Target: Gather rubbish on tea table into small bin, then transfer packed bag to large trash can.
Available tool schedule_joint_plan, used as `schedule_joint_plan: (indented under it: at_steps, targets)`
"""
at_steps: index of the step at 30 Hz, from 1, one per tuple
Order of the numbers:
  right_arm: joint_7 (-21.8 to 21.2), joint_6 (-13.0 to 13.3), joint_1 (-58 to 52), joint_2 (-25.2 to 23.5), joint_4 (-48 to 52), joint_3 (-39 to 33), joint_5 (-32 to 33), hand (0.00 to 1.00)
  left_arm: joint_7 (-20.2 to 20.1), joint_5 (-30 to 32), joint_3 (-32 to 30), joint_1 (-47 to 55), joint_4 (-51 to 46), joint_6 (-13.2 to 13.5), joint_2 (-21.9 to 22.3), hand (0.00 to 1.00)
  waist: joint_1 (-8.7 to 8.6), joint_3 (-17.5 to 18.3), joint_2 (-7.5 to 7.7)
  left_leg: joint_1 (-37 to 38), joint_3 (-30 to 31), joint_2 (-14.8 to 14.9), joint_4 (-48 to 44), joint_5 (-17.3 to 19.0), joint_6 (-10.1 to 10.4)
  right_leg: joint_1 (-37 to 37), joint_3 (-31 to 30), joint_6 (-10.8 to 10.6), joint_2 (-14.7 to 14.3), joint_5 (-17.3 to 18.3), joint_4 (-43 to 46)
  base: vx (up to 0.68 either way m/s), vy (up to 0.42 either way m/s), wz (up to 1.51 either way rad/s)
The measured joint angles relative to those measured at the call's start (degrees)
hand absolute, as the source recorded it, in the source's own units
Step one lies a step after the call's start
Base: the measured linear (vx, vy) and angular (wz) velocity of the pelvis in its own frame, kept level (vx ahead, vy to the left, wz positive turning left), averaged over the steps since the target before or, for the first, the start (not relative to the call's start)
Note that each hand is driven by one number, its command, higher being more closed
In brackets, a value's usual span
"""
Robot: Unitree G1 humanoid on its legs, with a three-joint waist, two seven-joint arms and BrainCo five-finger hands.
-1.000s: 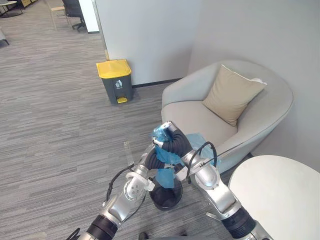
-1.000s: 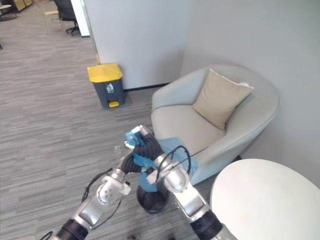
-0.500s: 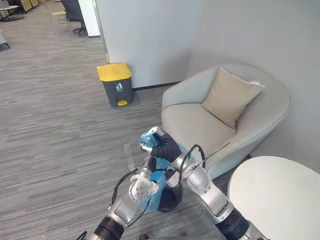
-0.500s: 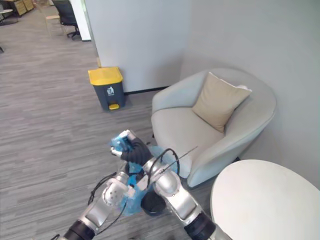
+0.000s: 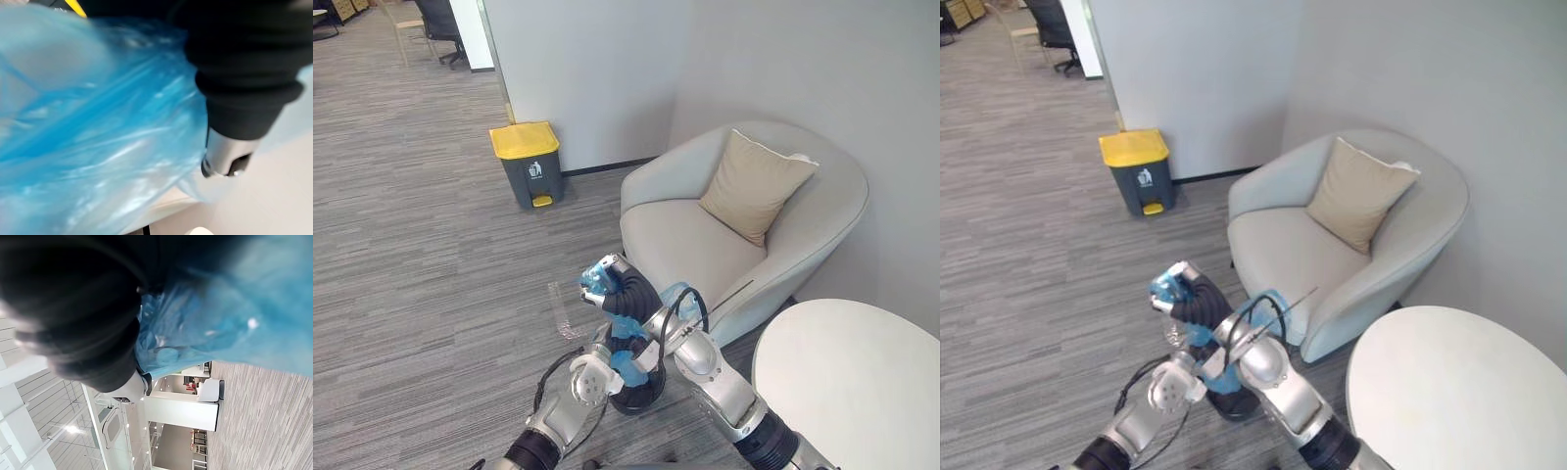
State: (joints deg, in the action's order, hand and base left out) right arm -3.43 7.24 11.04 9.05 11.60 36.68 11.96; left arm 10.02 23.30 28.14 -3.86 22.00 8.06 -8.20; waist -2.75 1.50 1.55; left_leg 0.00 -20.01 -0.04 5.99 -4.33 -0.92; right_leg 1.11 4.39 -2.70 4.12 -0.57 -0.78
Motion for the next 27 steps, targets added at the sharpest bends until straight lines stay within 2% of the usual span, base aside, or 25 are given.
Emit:
schedule_joint_plan:
  at_steps: [6,10,11,16,27]
  targets:
    - [-0.8,0.4,-1.1,0.0,0.0,-0.9,-0.1,1.00,-0.1,-2.5,-0.2,0.3,-0.3,-0.1,0.0,1.00,-0.10,0.0,-0.01,0.0,-0.1,0.1,0.0,0.4,0.5,0.0,-0.1,0.0,0.0,0.0,-0.2,0.00,0.000,0.00]
    - [-1.6,1.9,-3.7,0.0,0.0,-3.9,-1.7,1.00,-0.2,-3.4,-0.5,1.3,-1.8,-0.1,0.0,1.00,-0.10,0.0,-0.03,0.0,-0.1,0.1,0.3,0.5,0.7,-0.1,0.0,0.0,0.0,0.0,-0.1,0.00,0.000,0.00]
    - [-1.6,1.9,-3.9,0.0,0.0,-4.4,-2.6,0.00,-0.2,-3.4,-0.6,1.4,-2.1,-0.1,0.1,1.00,-0.10,0.0,-0.02,0.0,-0.1,0.1,0.3,0.5,0.7,-0.1,0.0,0.0,0.0,0.0,-0.1,0.00,0.000,0.00]
    - [-1.1,3.0,-7.3,0.8,-1.8,-7.9,-9.3,0.00,-0.2,-5.1,-2.5,2.6,-5.7,-0.1,0.1,1.00,-0.09,-0.1,0.01,0.0,0.1,0.1,0.3,0.6,0.8,-0.2,0.1,-0.1,0.0,0.1,-0.1,0.00,0.001,0.01]
    - [1.7,4.6,-11.1,7.4,-6.6,-9.8,-26.6,0.00,-0.3,-6.3,-5.6,4.8,-10.9,0.1,0.0,1.00,-0.03,-0.4,0.27,-0.6,1.1,0.0,0.3,0.4,0.6,-0.1,1.2,-0.2,0.1,0.3,-0.1,0.00,0.001,0.04]
